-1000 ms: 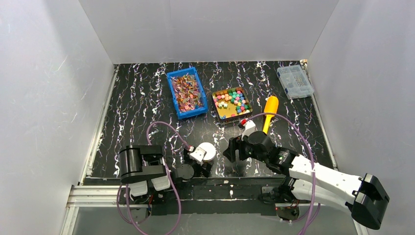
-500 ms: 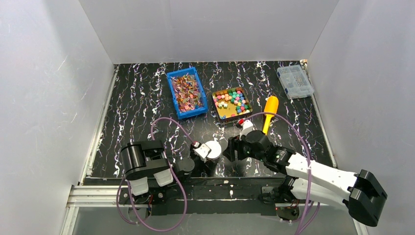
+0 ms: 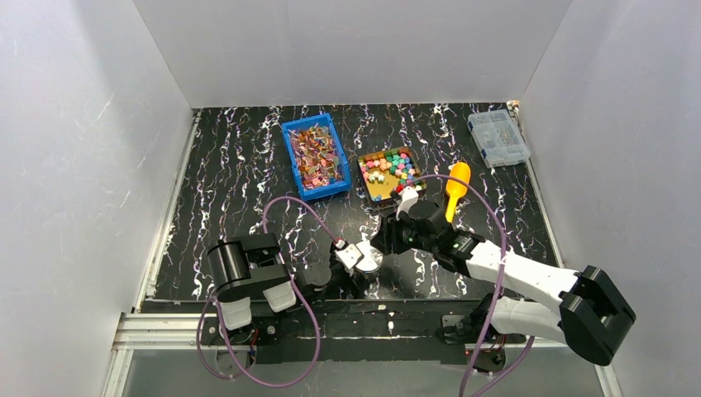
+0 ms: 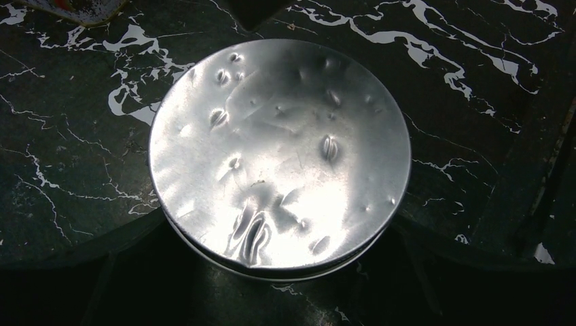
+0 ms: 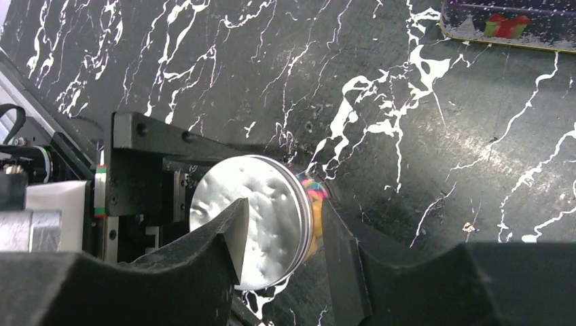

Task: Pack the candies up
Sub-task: Screw the bottle lid onto the packing bottle.

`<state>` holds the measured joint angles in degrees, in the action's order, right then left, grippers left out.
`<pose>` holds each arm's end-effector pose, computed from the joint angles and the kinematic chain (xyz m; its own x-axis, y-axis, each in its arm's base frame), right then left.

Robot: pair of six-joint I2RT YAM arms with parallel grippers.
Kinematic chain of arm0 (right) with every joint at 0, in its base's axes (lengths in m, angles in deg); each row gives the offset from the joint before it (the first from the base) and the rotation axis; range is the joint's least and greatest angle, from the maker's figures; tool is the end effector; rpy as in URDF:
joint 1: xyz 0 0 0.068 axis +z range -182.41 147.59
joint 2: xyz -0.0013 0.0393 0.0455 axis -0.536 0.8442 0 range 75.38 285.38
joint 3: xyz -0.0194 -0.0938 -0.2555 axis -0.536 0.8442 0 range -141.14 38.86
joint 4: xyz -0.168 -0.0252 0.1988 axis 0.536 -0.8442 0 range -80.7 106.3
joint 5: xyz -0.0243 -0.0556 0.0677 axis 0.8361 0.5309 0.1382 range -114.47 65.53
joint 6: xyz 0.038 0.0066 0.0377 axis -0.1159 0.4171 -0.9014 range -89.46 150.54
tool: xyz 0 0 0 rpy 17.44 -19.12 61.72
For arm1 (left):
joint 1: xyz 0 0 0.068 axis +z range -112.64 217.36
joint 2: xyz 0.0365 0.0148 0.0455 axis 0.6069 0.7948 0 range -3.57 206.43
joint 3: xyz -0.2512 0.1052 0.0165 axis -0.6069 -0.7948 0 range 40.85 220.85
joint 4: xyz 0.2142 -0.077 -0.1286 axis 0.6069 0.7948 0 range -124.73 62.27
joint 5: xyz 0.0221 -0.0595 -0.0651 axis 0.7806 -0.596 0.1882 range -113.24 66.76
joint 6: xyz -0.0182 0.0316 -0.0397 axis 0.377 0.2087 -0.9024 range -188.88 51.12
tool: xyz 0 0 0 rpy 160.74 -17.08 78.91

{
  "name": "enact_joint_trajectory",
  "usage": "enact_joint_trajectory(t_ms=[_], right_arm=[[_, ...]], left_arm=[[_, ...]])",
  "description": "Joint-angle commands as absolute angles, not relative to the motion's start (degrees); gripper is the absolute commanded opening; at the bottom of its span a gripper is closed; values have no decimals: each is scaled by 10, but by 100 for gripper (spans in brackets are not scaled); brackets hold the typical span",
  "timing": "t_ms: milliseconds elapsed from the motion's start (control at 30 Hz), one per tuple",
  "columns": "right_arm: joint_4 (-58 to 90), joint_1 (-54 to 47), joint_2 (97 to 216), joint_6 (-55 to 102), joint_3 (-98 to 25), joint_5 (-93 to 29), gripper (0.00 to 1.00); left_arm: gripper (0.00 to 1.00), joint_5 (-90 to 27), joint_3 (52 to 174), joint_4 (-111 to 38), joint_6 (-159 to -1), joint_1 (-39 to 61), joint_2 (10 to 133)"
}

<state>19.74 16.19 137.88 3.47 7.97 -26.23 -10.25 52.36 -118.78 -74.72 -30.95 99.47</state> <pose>0.1545 0.1768 0.2186 -0.6273 -0.0237 -0.7784 -0.5415 0.7317 0.4141 0.0965 -0.2208 0.1100 -0.1315 0.0626 -0.9893 0.8139 0.5766 -0.0717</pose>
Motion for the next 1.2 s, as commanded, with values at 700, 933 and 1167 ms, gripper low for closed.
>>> enact_joint_trajectory(t_ms=[700,933,1167], right_arm=[[241,132,1422,42,91,-354,32],[210,132,1396,43,104,-354,25],[176,132,1362,36,130,-370,19]], left_arm=[[52,-124,533,-1159,-752,-309,1026],[52,-115,535,-1159,-756,-308,1030],[52,-98,541,-1158,-764,-308,1035]])
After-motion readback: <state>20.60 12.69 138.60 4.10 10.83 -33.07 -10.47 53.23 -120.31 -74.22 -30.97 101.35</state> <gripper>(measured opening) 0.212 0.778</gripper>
